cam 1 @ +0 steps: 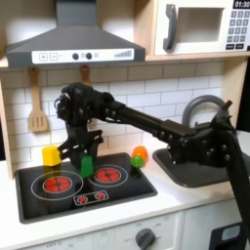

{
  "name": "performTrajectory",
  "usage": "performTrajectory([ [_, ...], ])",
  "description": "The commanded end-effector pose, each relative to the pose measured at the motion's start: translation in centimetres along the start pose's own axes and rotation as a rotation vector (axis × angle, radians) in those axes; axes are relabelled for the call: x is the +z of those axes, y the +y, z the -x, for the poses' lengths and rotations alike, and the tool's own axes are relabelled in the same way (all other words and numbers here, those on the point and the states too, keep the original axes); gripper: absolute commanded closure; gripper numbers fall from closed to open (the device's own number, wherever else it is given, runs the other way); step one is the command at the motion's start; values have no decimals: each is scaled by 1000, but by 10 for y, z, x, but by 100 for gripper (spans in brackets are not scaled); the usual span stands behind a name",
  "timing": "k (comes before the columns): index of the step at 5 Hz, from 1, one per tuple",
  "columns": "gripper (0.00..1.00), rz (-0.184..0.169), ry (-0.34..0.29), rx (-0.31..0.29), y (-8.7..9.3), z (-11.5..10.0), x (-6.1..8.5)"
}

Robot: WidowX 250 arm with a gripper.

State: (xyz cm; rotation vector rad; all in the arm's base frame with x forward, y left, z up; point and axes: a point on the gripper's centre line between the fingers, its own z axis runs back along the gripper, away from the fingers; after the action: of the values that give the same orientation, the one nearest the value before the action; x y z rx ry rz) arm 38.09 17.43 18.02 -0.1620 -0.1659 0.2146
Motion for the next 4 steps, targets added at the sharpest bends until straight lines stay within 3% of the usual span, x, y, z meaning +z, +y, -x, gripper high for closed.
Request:
performTrajectory([
  [1,100,-4,-24,-19,-4,0,5],
  [2,100,-4,-26,-33,-7,6,9],
  [3,100,4,-5,-45,-10,16,4],
  [4,100,16,-1,-61,-17,31,10],
])
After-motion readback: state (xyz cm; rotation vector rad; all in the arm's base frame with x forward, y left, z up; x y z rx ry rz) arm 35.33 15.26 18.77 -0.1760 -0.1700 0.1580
